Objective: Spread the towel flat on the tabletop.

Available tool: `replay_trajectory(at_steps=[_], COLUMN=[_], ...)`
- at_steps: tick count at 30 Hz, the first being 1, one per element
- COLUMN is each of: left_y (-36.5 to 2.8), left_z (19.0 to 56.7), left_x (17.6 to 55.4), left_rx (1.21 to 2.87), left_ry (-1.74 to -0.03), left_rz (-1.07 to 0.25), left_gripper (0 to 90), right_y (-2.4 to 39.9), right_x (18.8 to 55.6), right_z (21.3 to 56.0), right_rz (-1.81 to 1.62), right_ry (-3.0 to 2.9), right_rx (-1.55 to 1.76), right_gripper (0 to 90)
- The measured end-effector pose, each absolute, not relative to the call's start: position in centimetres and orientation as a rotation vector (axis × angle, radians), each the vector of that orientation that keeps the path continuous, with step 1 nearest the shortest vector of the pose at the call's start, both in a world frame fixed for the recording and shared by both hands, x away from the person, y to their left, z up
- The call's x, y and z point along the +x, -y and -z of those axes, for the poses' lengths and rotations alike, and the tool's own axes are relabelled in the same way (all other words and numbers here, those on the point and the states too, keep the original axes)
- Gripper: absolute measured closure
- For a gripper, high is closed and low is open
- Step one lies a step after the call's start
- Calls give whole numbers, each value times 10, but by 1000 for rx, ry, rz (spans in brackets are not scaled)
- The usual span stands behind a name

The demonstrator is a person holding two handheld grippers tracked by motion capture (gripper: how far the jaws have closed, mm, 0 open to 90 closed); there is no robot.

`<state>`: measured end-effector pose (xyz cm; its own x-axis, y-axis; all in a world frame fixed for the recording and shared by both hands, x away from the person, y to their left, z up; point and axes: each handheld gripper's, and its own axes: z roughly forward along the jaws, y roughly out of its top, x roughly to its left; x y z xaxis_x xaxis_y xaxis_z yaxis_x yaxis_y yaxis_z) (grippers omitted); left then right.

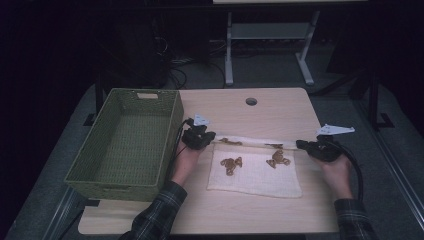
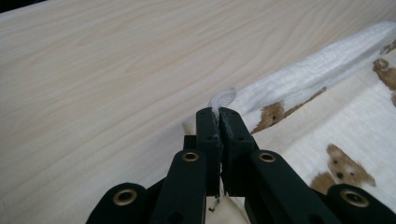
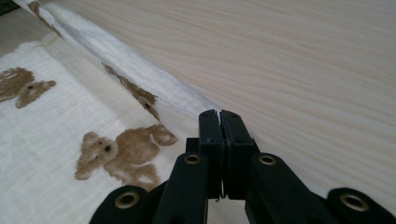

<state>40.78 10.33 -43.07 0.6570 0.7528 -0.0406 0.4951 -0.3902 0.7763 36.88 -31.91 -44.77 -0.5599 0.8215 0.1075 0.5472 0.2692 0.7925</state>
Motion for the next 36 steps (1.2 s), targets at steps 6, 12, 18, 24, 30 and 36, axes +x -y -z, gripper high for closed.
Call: replay_trajectory(at_steps=[6, 12, 18, 24, 30, 36], left_y=[-103, -103, -106, -109, -114, -119], left_z=[433, 428, 426, 421, 418, 417], left_x=[397, 383, 374, 361, 347, 332], left_rx=[2082, 2091, 2085, 2100, 2113, 2114], left_ry=[-957, -922, -916, -888, -854, -835], left_rz=[-380, -386, -387, -403, -405, -375], left_gripper=[870, 870, 870, 870, 870, 870], right_y=[316, 318, 319, 317, 314, 314], right_x=[360, 348, 336, 322, 308, 292], right_z=[447, 446, 444, 441, 438, 437], right_rz=[-1195, -1195, -1186, -1198, -1202, -1217], right_ry=[-2221, -2224, -2229, -2239, -2258, -2278], right_rx=[1245, 1242, 1218, 1176, 1138, 1120], right_gripper=[883, 884, 883, 882, 882, 882])
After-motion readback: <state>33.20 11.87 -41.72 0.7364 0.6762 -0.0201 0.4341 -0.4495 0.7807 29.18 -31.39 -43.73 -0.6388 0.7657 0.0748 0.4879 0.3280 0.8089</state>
